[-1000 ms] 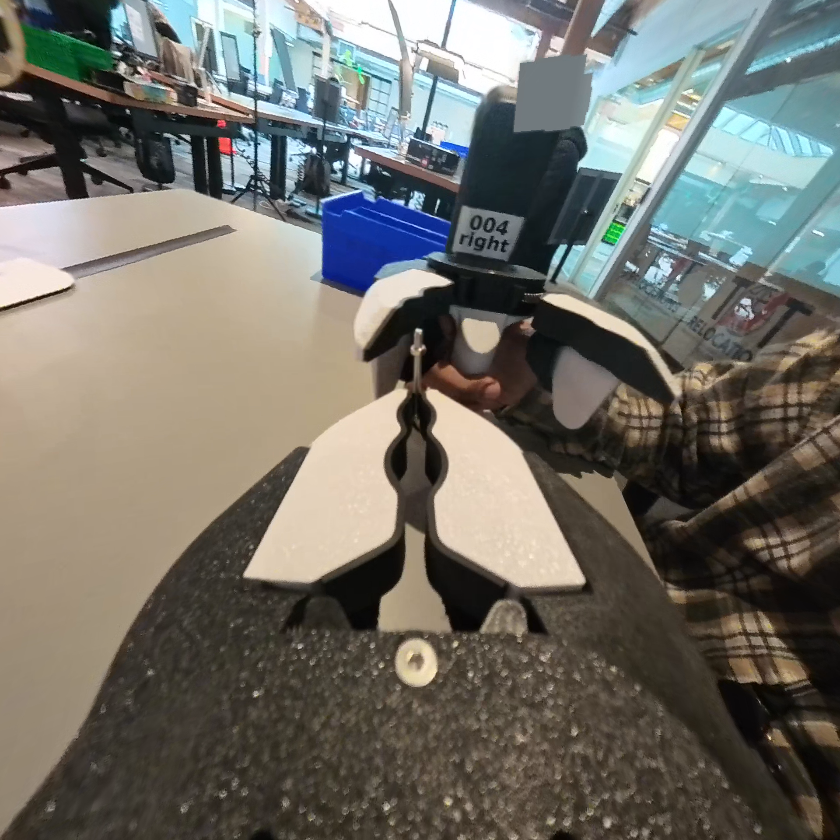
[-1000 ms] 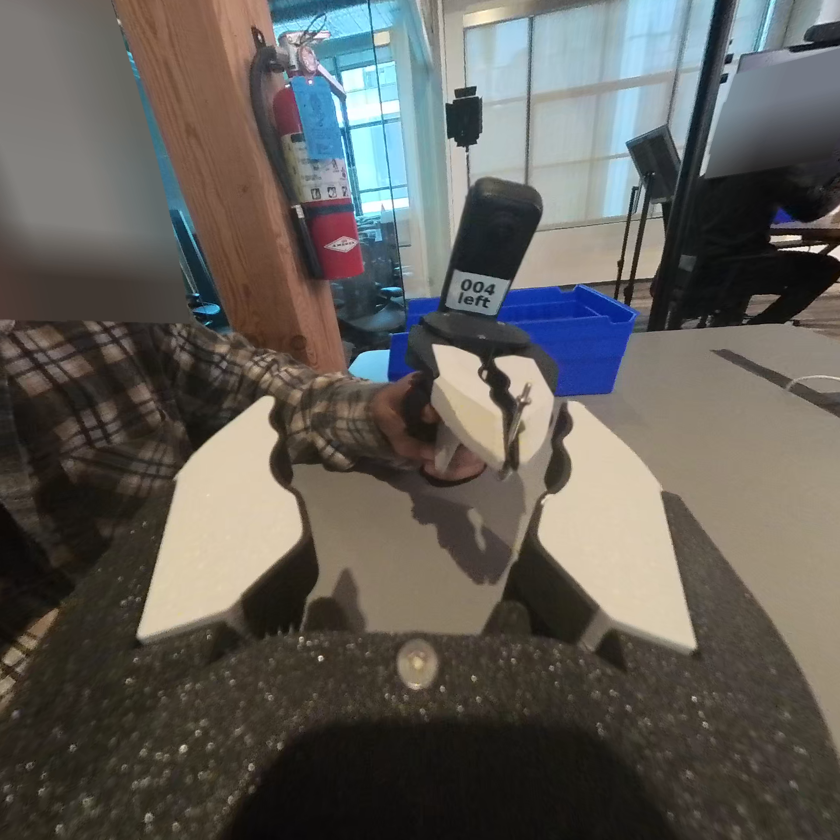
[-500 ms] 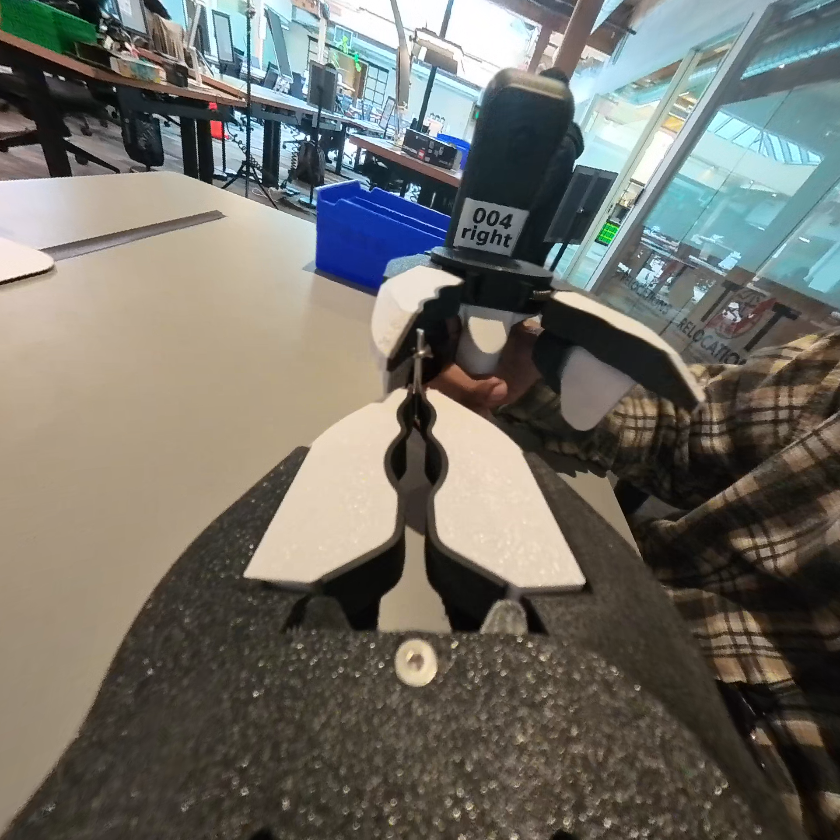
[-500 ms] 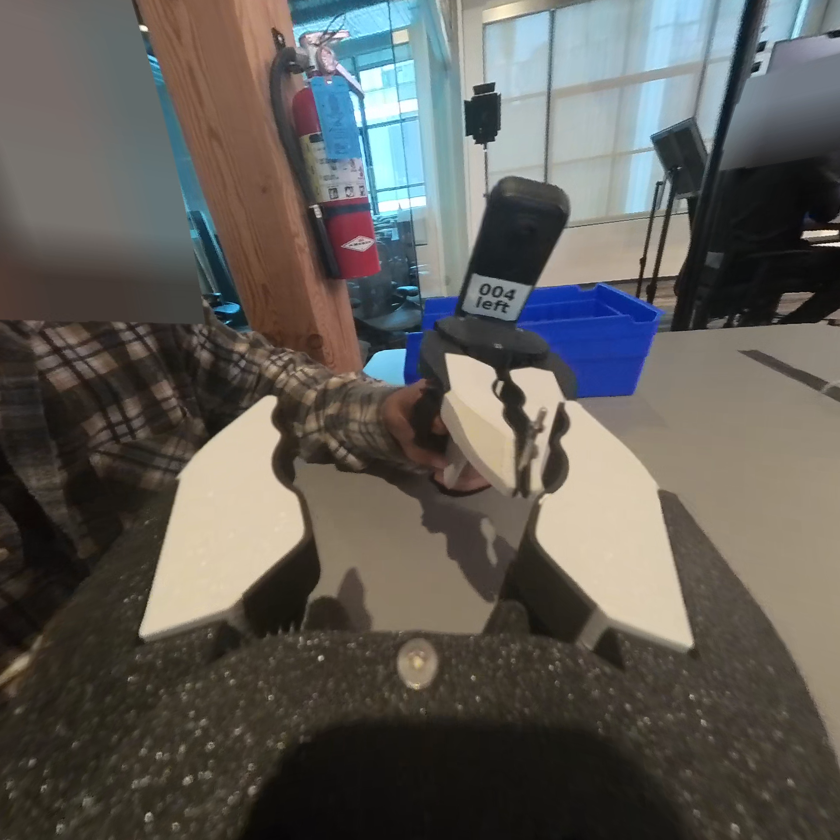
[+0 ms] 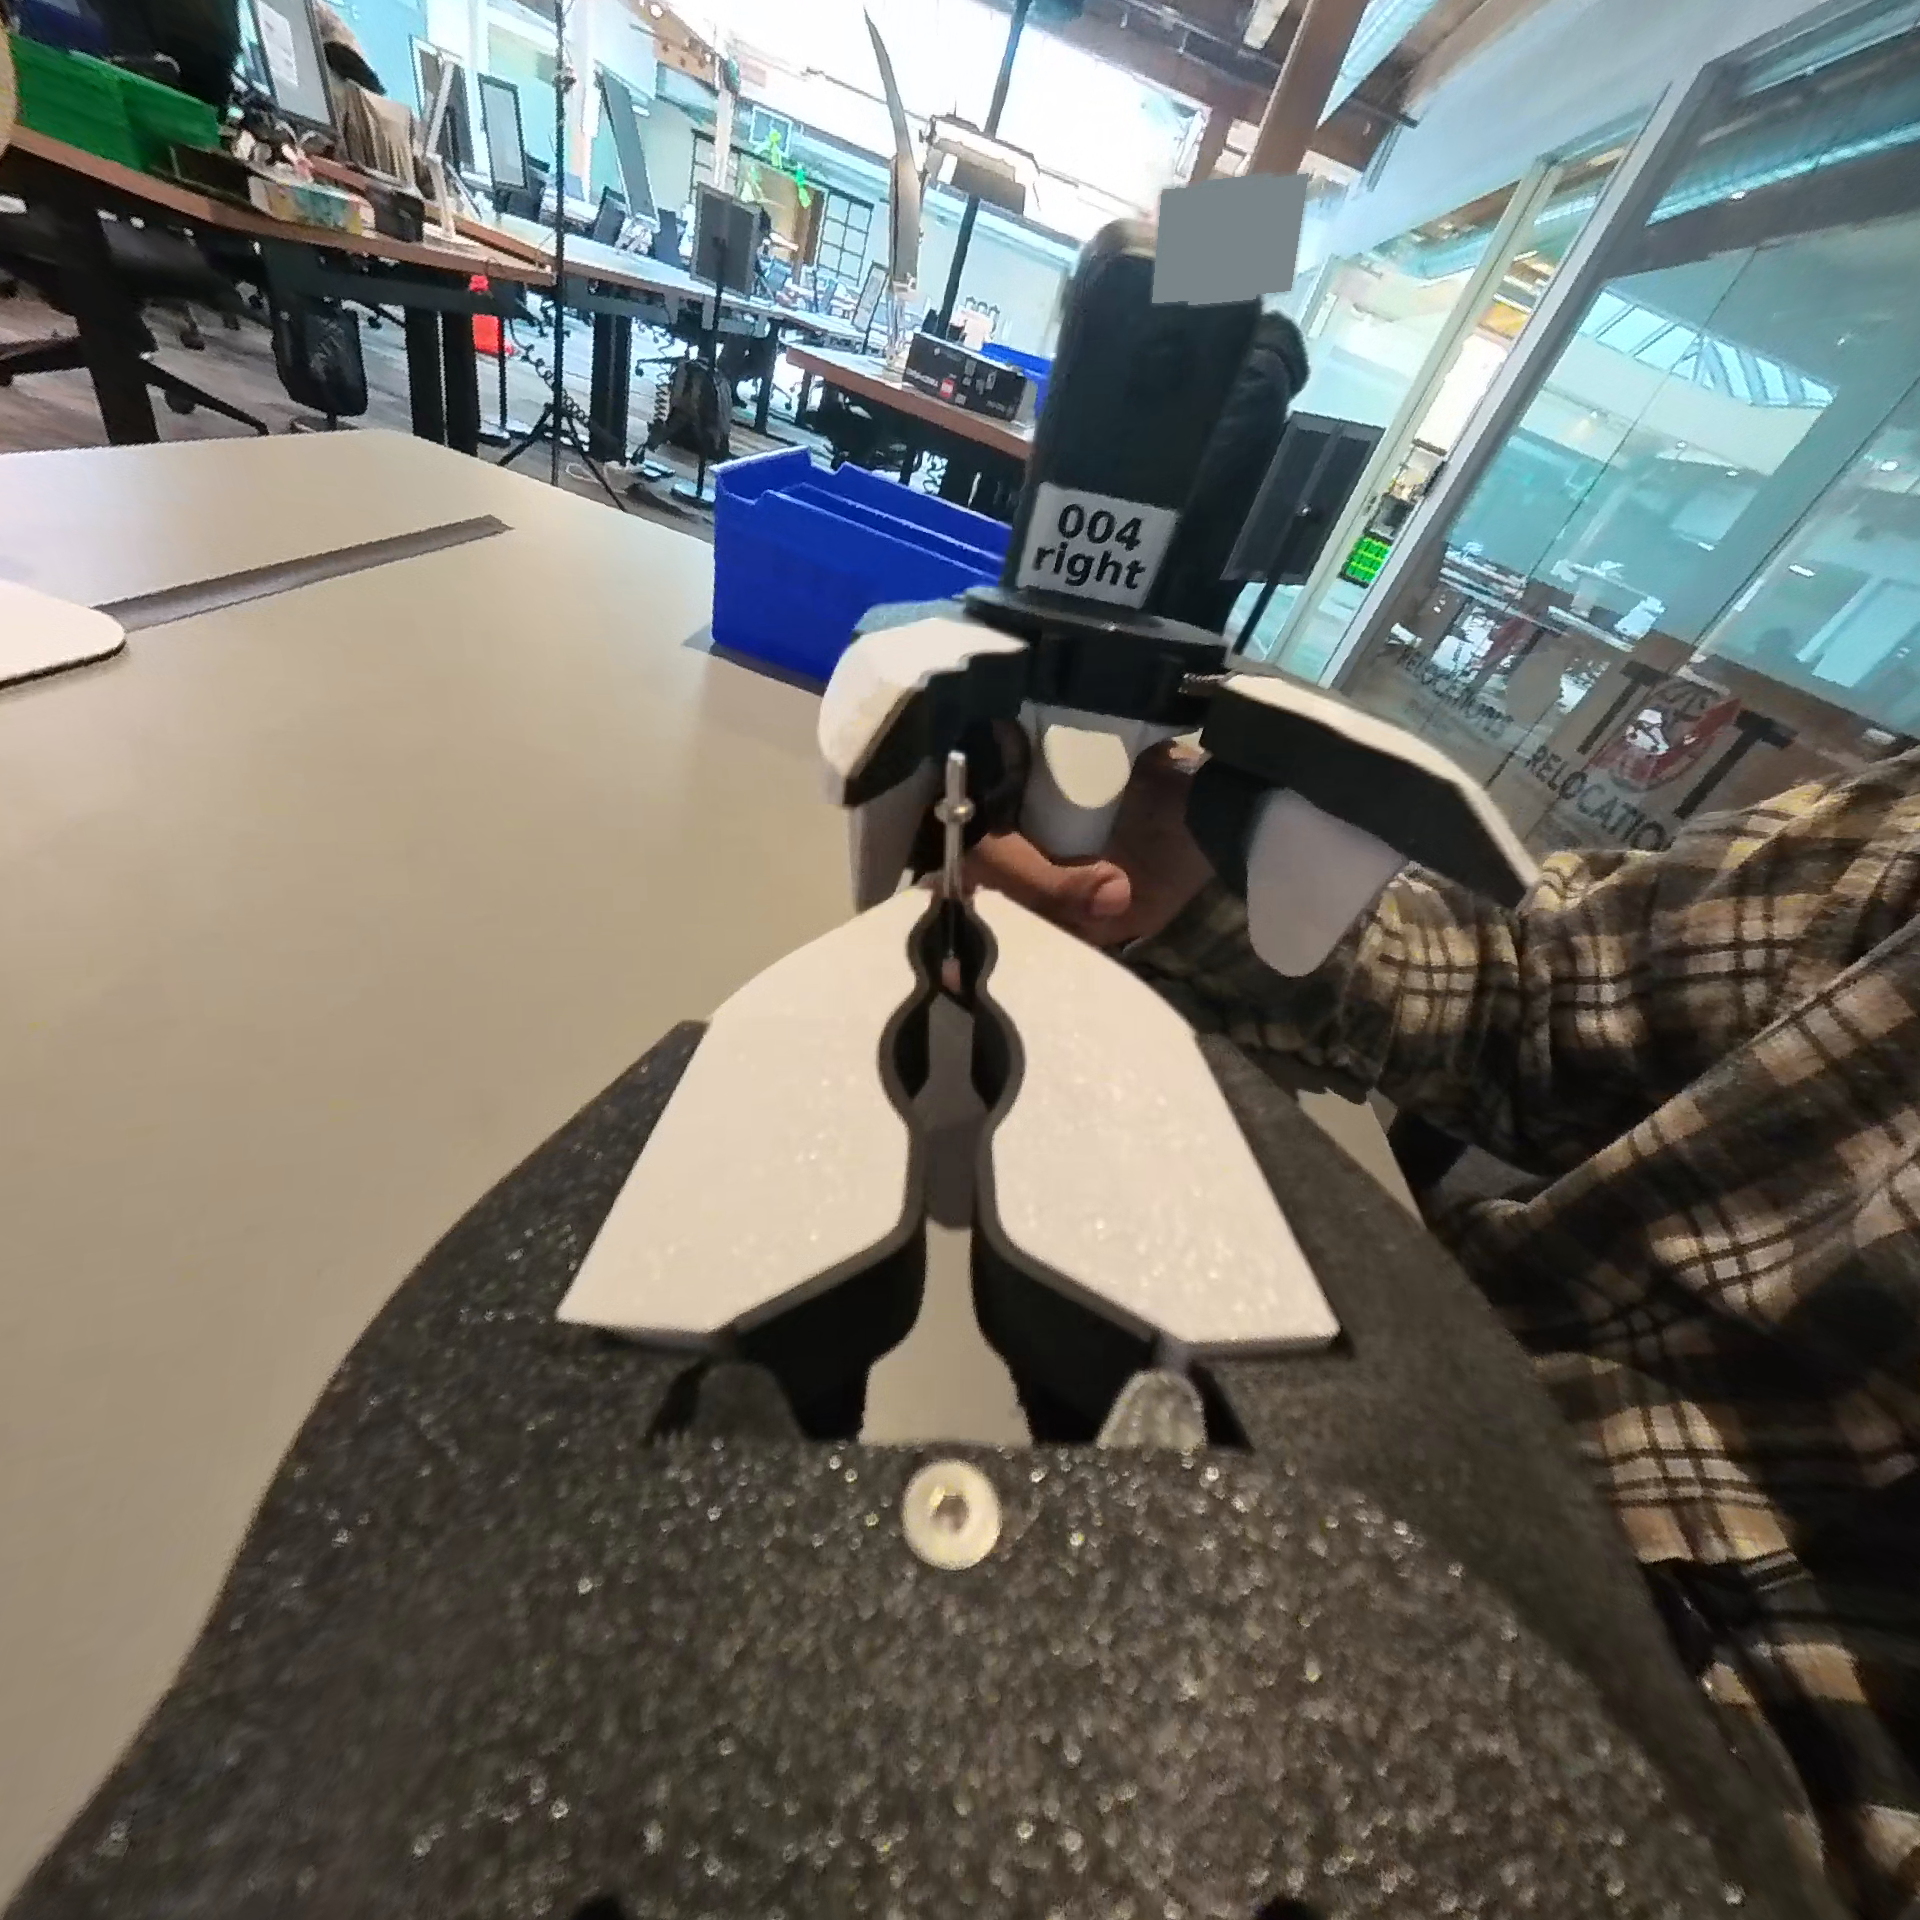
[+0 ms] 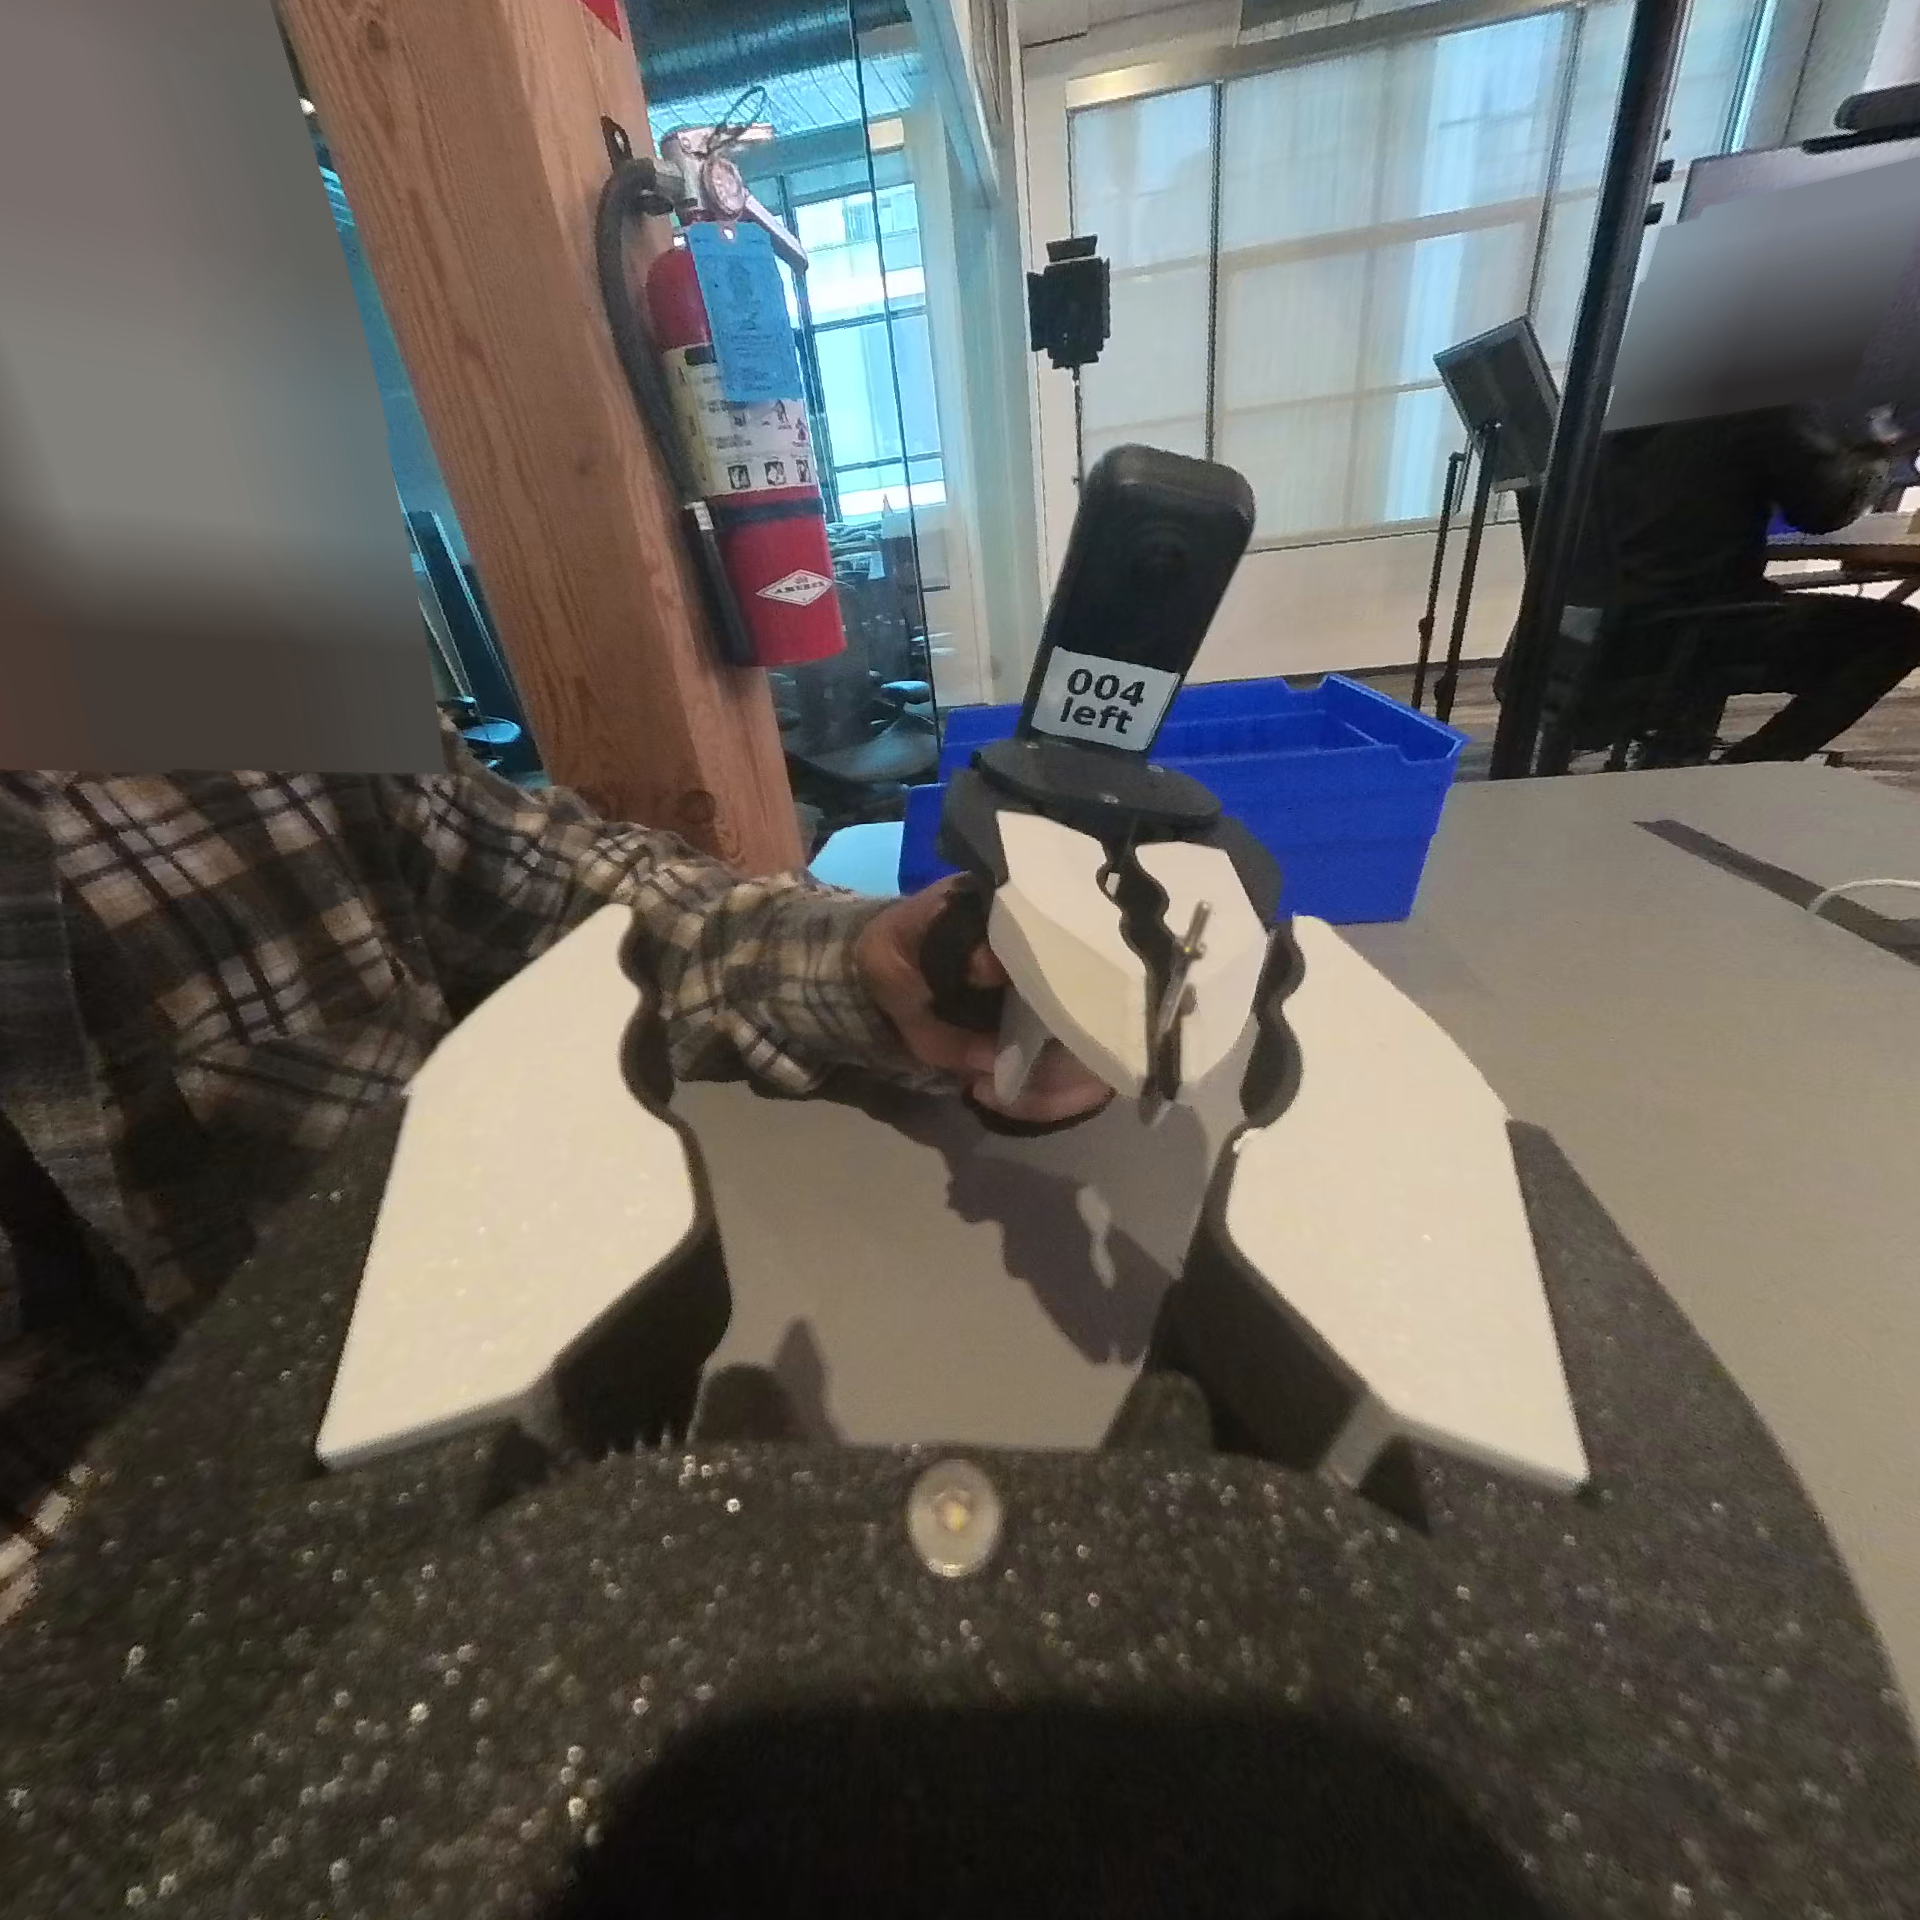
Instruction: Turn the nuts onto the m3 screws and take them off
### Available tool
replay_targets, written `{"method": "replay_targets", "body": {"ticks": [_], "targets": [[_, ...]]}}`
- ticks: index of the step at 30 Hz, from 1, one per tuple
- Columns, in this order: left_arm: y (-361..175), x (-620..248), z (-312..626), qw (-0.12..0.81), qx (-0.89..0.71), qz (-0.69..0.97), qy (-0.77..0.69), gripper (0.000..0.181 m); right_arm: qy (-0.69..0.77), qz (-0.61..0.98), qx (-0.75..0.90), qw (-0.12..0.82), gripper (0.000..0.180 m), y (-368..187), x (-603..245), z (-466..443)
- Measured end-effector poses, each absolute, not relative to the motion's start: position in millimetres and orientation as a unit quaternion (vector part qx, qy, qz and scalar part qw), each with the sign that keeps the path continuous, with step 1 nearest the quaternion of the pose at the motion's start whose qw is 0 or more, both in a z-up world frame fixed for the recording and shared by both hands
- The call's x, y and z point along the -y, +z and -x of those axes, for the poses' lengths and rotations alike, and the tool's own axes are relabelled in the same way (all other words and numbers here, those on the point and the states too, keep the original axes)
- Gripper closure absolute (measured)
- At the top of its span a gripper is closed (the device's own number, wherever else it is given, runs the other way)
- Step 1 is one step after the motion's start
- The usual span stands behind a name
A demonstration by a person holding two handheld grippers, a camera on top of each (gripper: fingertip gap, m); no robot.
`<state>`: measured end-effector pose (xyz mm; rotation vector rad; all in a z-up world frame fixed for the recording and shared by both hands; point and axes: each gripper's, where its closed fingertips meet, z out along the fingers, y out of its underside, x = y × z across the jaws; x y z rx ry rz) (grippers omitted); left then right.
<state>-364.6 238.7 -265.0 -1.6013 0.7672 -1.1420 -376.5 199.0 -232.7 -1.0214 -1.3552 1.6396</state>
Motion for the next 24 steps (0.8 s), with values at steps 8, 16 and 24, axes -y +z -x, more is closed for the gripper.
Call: {"method": "replay_targets", "body": {"ticks": [8,16,24], "targets": [[-265.9,-245.0,371.9,0.496,-0.299,0.669,-0.466,0.179,0.632,0.399,0.551,0.372,0.070,-237.4,-192.5,377.8],[-264.1,-236.4,359.5,0.495,-0.323,0.658,-0.466,0.179,0.641,0.399,0.540,0.372,0.071,-234.6,-194.8,377.8],[-259.0,-250.2,385.9,0.503,-0.276,0.664,-0.480,0.179,0.631,0.402,0.534,0.394,0.078,-230.5,-203.3,371.3]]}}
